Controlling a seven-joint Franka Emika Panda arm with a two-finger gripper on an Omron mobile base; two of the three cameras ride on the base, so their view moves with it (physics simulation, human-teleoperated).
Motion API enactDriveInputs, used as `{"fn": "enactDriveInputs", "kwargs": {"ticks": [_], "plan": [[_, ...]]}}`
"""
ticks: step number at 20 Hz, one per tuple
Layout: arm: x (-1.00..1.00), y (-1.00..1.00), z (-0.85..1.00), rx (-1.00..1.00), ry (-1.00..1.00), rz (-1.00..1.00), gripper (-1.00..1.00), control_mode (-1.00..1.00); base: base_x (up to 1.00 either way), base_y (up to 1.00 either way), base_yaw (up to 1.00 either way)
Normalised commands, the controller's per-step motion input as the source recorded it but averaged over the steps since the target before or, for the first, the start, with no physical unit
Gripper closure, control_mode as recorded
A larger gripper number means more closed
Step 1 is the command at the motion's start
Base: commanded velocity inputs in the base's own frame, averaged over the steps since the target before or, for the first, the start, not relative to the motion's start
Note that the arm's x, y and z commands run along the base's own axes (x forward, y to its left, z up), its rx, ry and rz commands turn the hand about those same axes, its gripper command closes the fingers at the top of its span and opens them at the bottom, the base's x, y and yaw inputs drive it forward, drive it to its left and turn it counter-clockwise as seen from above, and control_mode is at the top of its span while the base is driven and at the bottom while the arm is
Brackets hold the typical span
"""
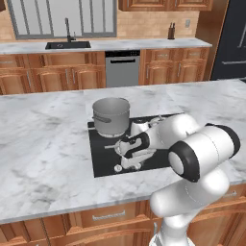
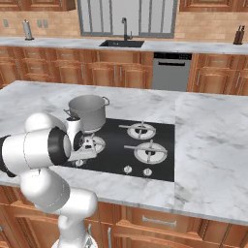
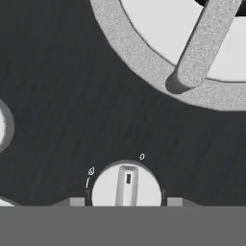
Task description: Turn on the rear left burner of the stove.
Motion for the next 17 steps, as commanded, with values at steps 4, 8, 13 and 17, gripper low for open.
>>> {"fn": "enactDriveInputs", "kwargs": {"ticks": [4,8,13,17], "plan": [[0.0,0.0,-0.3,0.0,-0.04,0.77,1.0,-1.0,0.0,0.0,0.0],[0.0,0.0,-0.3,0.0,-0.1,0.88,1.0,-1.0,0.0,0.0,0.0],[0.0,0.0,-0.32,0.0,-0.08,0.91,1.0,-1.0,0.0,0.0,0.0],[0.0,0.0,-0.34,0.0,-0.08,0.86,1.0,-1.0,0.0,0.0,0.0]]}}
